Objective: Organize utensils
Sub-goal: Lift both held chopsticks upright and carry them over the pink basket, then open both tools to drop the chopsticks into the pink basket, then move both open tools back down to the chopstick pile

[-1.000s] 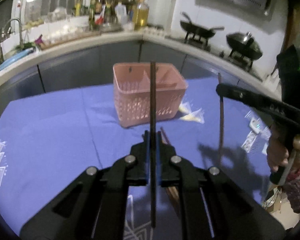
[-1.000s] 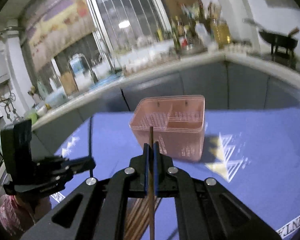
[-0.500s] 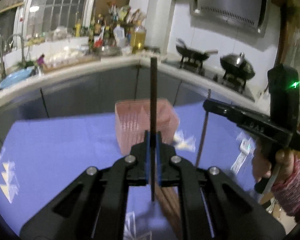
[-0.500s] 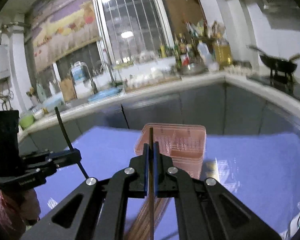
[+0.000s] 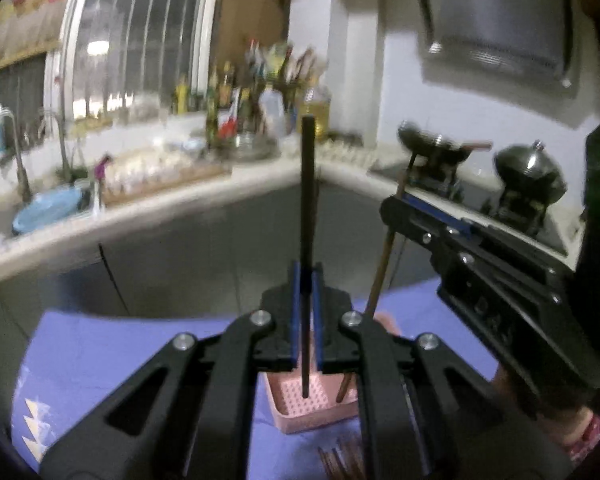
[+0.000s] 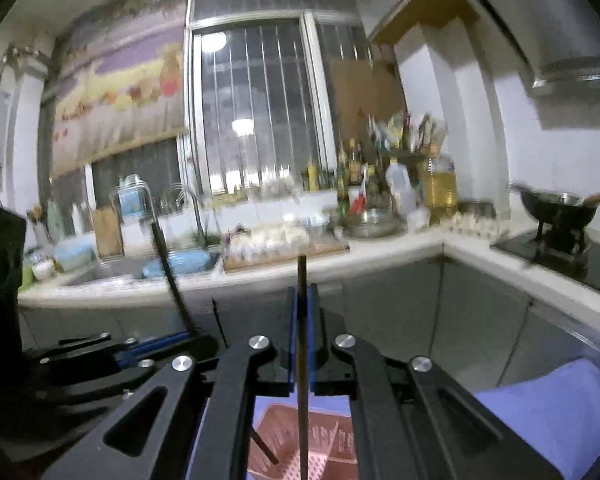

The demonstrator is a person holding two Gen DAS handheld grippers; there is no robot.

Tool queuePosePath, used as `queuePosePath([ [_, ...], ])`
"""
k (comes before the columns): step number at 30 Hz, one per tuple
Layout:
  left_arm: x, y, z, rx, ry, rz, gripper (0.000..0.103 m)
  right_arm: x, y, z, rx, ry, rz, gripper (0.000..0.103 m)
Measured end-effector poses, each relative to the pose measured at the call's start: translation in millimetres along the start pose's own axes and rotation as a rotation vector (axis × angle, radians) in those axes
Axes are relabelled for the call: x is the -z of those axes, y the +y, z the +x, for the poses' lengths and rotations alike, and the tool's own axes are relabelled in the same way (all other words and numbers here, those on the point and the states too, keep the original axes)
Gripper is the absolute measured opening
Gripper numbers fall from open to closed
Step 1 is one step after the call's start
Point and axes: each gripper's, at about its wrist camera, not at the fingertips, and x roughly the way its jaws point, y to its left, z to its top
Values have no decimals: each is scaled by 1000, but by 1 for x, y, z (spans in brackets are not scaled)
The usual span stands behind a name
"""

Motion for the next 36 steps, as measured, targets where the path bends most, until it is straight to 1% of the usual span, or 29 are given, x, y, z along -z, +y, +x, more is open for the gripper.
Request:
queuePosePath([
  [2,10,4,20,8,54,-20,5,13,-7,15,-1,58,29,5],
  [4,21,6,35,10,94,-31,5,24,-14,28,-25,115,56,5],
  [6,29,6,45,-1,132,-34,5,32,-13,33,-32,147,51,5],
  [8,35,6,48,-9,151,-34,5,37,-15,36,-34,170,55,6],
  [10,39,6,44,-17,155,-39,13,40,-15,32,-48,171,81,7],
  [12,39,6,33,-14,125,-45,28,38,-15,24,-63,161,102,14],
  [13,38,4,25,-17,106,-42,31,37,-15,19,-67,153,113,26],
  [14,37,3,18,-18,92,-37,32,34,-15,14,-66,147,125,43],
  [15,36,1,8,-14,71,-28,32,31,-15,10,-66,140,135,50],
  [16,34,-1,-2,-12,52,-19,32,28,-14,2,-64,122,141,53],
  [19,32,-8,-42,1,-28,0,32,17,-11,-26,-62,69,143,53],
  [22,42,-10,-87,44,-105,-10,32,19,-13,-70,-61,-2,189,53],
  [23,48,-9,-98,55,-118,-12,32,23,-14,-82,-59,-13,207,53],
  [24,60,-9,-110,63,-125,-12,32,35,-17,-99,-58,-16,232,53],
  [25,73,-8,-119,65,-124,-13,32,49,-19,-112,-57,-8,253,49],
  [26,90,-7,-126,69,-115,-19,32,62,-20,-122,-55,7,268,43],
  [27,109,-5,-128,71,-88,-25,32,87,-20,-131,-40,54,284,40],
  [28,129,-6,-126,72,-47,-25,32,112,-18,-135,-18,117,286,32],
  [29,148,-7,-122,71,0,-20,32,140,-15,-135,9,204,278,25],
  [31,191,-12,-107,75,117,-26,28,185,-10,-129,25,355,275,20],
  [32,213,-14,-96,100,197,-47,25,209,-8,-127,16,435,287,19],
  [33,229,-17,-88,118,257,-62,21,232,-5,-126,11,501,298,19],
  [34,242,-21,-81,127,302,-69,19,245,-3,-126,14,538,299,19],
  [36,260,-27,-73,132,353,-70,18,263,3,-129,12,585,291,19],
])
